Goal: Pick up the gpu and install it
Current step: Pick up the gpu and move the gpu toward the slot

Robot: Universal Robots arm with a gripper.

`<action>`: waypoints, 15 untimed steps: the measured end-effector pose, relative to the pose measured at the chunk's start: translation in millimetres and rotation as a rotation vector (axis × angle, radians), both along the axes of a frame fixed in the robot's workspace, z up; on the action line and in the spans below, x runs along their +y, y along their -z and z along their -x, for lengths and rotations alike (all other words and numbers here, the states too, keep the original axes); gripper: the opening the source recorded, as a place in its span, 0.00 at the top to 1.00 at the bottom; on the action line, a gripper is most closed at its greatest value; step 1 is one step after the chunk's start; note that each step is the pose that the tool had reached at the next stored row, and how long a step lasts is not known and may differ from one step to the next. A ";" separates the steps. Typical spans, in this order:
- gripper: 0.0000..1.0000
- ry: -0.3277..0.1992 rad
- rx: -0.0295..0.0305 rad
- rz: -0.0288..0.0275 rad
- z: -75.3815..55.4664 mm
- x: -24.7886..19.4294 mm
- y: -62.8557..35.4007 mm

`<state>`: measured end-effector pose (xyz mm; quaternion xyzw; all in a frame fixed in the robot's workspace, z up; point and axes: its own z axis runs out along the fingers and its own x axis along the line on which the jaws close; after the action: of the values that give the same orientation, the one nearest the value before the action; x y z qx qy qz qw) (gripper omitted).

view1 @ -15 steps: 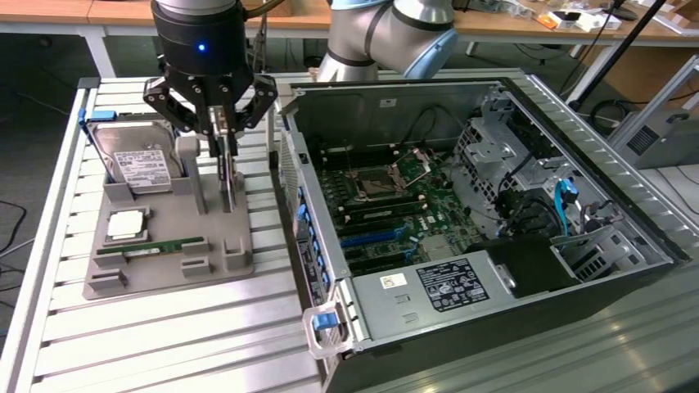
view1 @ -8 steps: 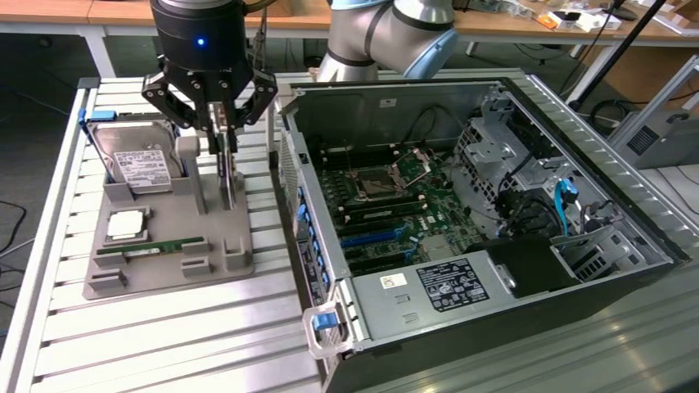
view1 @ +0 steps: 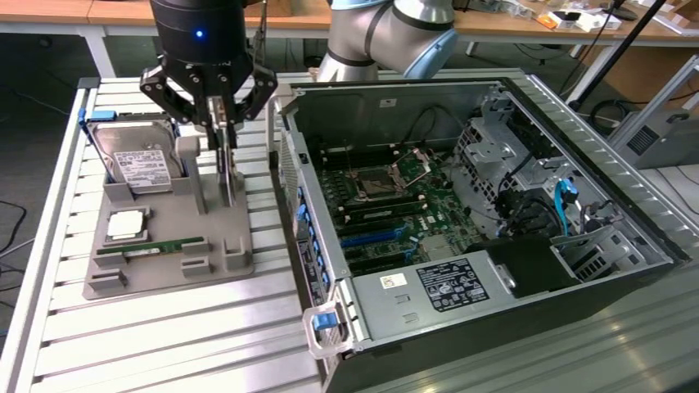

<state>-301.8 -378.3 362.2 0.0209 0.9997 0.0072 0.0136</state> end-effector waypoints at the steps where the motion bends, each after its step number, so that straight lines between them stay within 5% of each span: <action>1: 0.73 0.000 0.0000 -0.0001 0.0 0.0 -0.7; 15: 0.73 0.000 0.0000 -0.0012 0.0 0.0 -12.5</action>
<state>-301.8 -378.3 374.7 0.0209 0.9997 0.0078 0.0135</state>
